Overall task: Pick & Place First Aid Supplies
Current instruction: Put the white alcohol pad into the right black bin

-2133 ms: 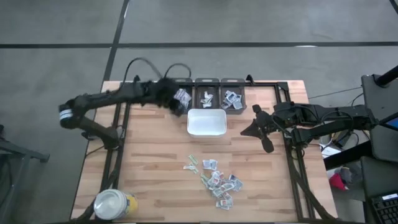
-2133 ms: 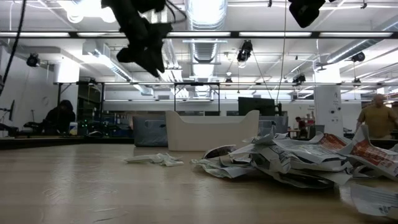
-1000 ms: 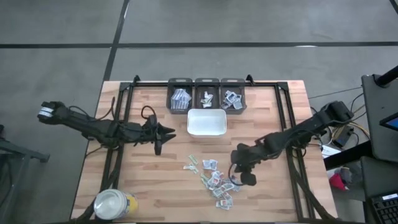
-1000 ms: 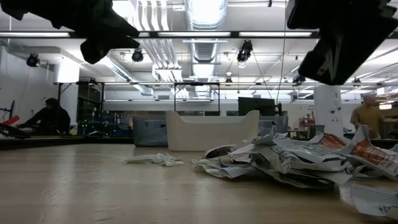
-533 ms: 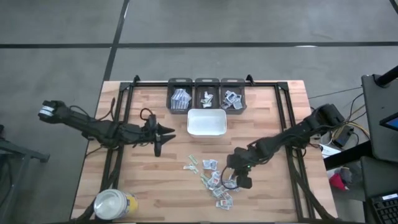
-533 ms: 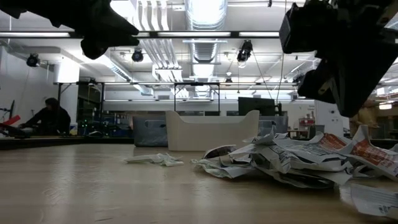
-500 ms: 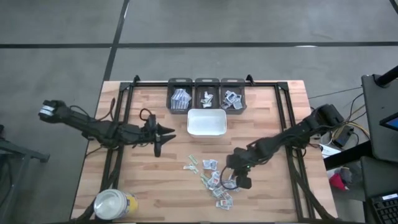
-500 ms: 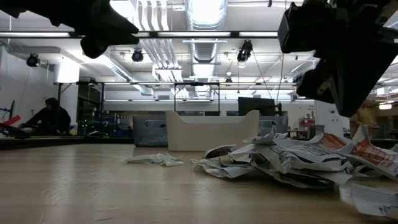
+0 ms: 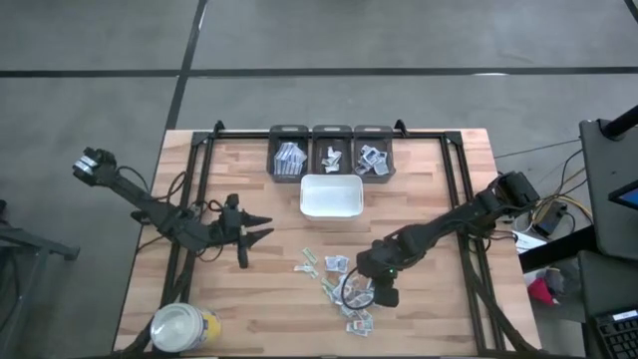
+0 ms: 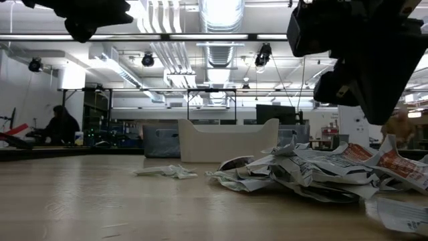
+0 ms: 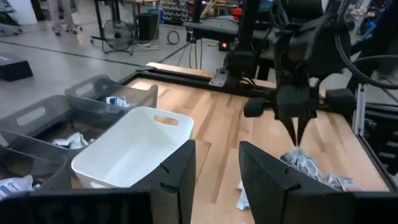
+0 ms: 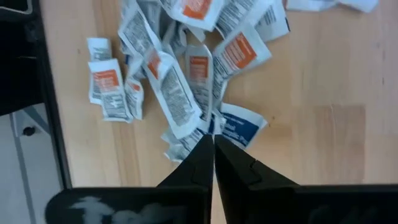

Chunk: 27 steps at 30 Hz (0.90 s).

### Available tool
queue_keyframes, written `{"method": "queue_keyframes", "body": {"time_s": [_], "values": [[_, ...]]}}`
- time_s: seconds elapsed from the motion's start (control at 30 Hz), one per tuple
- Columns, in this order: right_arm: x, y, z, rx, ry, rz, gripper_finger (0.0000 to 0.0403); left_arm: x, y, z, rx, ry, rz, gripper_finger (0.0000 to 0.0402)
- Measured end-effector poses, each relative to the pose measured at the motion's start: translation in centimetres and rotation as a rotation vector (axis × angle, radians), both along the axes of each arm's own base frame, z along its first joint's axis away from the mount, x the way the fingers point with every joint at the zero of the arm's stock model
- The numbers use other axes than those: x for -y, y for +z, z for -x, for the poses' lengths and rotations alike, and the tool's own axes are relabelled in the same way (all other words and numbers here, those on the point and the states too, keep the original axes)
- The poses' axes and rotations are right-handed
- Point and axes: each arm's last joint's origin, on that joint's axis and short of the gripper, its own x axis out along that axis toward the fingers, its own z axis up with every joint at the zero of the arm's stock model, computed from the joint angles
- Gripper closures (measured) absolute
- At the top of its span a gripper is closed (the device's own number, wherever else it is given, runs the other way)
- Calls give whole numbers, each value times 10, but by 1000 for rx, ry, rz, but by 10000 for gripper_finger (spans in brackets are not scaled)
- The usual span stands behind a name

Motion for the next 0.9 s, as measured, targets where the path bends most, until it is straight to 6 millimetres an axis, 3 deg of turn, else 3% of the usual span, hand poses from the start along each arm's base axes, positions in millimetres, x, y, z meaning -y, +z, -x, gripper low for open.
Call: {"method": "queue_keyframes", "body": {"time_s": [0.27, 0.43, 0.67, 0.9], "values": [[2, -2, 2, -39, -50, -3, 321, 2, 0, 0, -3, -68, 18, 282], [1, -14, 1, -83, -64, 15, 290, 3, -9, 1, -26, -135, 47, 282], [1, -31, -2, -121, -78, 62, 290, 2, -17, 0, -54, -250, 86, 282], [1, -33, -6, -113, -134, 101, 310, -7, -22, -5, -77, -299, 104, 282]]}}
